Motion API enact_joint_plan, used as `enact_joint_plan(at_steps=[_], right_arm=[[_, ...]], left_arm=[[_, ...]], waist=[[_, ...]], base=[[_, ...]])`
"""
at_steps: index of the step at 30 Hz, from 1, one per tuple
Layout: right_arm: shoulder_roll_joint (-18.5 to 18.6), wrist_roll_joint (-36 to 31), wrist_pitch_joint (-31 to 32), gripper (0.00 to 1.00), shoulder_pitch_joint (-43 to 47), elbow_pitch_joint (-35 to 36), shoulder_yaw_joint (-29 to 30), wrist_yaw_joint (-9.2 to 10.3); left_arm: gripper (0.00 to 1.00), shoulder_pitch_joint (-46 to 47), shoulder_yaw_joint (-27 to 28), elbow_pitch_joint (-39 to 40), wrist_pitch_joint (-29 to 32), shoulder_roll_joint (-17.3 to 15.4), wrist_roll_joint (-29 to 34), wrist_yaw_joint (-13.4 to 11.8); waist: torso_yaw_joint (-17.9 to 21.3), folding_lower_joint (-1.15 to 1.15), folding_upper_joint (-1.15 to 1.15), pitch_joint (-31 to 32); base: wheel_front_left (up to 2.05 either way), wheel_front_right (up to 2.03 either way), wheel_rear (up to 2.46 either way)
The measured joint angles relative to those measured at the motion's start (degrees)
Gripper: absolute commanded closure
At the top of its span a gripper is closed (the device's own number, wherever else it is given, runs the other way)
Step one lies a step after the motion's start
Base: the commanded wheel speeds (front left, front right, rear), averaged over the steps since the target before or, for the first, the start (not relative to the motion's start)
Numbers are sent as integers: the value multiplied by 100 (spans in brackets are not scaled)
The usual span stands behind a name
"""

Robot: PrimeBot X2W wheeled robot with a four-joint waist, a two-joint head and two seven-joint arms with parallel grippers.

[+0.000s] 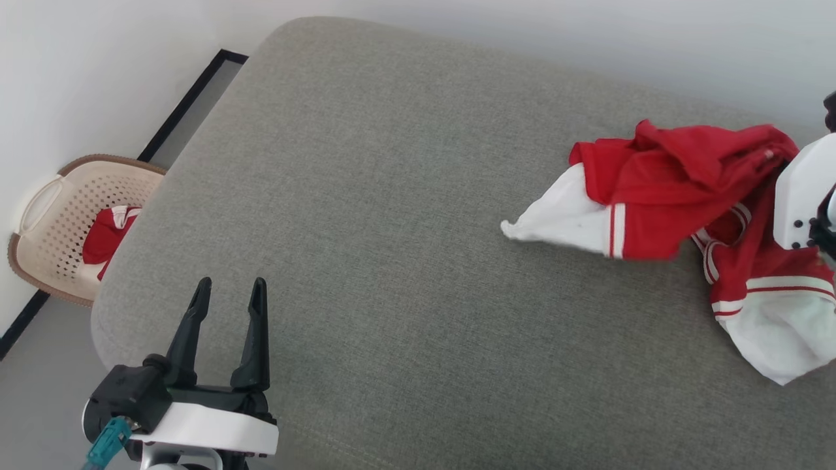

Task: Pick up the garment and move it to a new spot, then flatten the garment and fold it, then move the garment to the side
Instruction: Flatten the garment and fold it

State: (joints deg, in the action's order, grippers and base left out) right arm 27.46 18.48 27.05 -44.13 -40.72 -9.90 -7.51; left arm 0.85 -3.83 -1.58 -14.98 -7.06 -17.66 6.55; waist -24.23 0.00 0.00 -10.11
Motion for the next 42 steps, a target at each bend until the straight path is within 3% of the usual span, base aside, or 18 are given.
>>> enact_joint_plan(at_steps=[1,6,13,23,34,38,42], right_arm=[[-58,-11,-79,0,-59,-185,52,-1],[-192,-178,-353,0,-373,-792,98,0],[-194,-13,-676,0,-456,-713,-254,-1],[-67,567,-659,0,400,525,-460,-1],[-91,777,425,0,2201,2260,-126,-1],[-197,665,735,0,2676,2518,43,-1],[-300,502,669,0,2761,2396,153,0]], left_arm=[[0,-10,19,4,0,24,30,9],[0,-81,129,-2,0,142,101,53],[0,-232,315,24,0,180,156,76],[0,-517,595,187,0,140,156,76],[0,-682,731,269,0,110,151,76],[0,-693,769,274,0,141,148,76],[0,-692,771,264,0,162,148,76]], waist=[[-13,0,0,-13],[-25,0,0,-17],[110,0,0,78],[477,0,0,313],[712,0,0,454],[685,0,0,433],[615,0,0,393]], base=[[0,0,0],[0,0,0],[0,0,0],[0,0,0],[0,0,0],[0,0,0],[0,0,0]])
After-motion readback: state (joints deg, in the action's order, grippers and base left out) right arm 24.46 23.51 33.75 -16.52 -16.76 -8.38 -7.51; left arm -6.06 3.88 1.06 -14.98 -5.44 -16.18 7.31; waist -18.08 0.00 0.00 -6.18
